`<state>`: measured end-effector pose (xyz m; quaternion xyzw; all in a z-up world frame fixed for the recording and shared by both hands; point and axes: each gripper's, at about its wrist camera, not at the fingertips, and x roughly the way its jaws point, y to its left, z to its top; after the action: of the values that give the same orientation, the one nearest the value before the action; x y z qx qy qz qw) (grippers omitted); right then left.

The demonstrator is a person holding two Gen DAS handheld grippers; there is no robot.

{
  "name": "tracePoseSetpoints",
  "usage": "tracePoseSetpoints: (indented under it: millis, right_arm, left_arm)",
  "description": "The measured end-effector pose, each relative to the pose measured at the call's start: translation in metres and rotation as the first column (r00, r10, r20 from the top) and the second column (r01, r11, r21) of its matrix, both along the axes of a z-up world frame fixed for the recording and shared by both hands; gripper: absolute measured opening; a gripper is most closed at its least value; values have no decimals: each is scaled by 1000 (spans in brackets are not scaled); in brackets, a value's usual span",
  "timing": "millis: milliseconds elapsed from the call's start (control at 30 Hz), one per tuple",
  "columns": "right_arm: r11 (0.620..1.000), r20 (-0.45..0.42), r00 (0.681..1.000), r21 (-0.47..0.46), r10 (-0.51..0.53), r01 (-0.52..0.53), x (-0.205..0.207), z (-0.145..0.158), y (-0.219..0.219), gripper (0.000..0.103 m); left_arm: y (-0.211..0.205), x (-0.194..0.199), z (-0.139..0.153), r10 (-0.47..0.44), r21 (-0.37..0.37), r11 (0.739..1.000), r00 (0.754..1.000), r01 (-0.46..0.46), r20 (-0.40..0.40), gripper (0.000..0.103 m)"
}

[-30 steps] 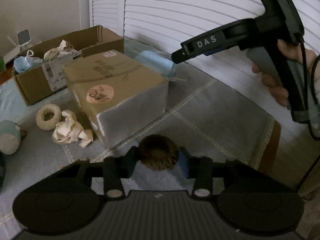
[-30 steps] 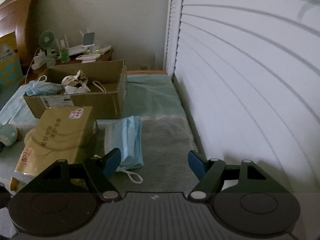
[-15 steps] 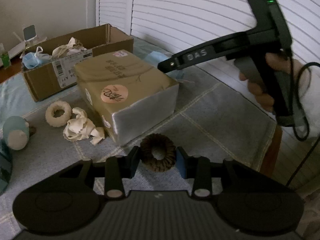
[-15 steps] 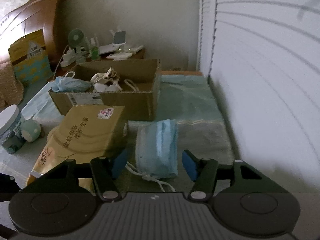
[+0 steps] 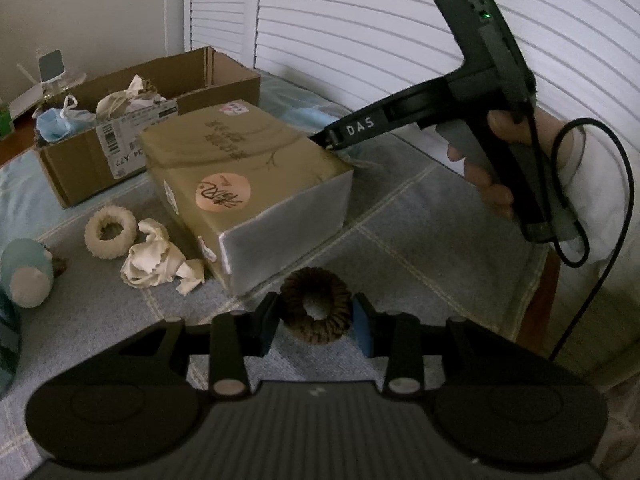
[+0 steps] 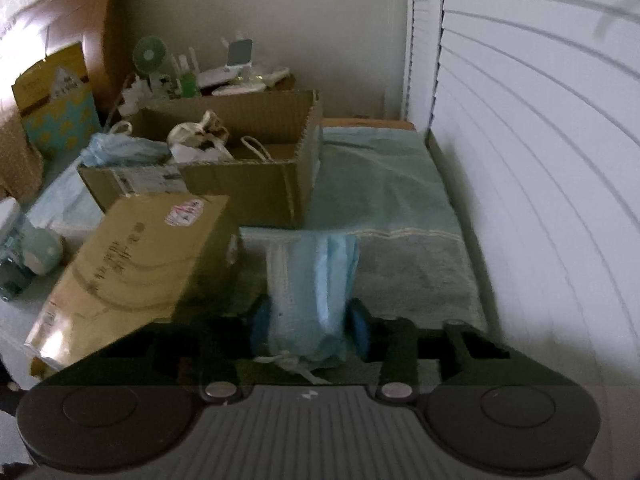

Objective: Organize soft objects
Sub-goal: 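Close the right tool on the blue mask while the left tool grasps the brown braided ring, then carry the mask and braided ring over the cardboard box and open both tools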

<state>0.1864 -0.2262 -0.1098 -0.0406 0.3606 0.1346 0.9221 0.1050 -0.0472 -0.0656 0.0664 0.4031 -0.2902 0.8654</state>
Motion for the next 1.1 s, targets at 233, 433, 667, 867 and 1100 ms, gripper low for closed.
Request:
tracePoseSetpoints:
  millis: [233,433,667,867,1100]
  right_arm:
    - [1000,21,1000,-13,-23,23,-8,8,-3,20]
    - [999,75,997,-22,-37,38,-27,29,-4,19]
    - [1000,172,985,-7,4,-3,-34,74,8,19]
    - [997,218,973,-31,79,-74,1,102,37,19]
    - [995,196,976,-10,98,-98,62,108,62,20]
  left_arm:
    - [2,-2,5,-7,10,1000,1000,7,7,38]
    - [12,-8,17,2,0,1000,1000,-2,20,38]
    - [27,-21,27,27,-4,1000,998,-27,48,38]
    - [44,-24,30,87,-7,996,994,-87,62,38]
    - [63,-18,31,144,-5,990,988,-144,61,38]
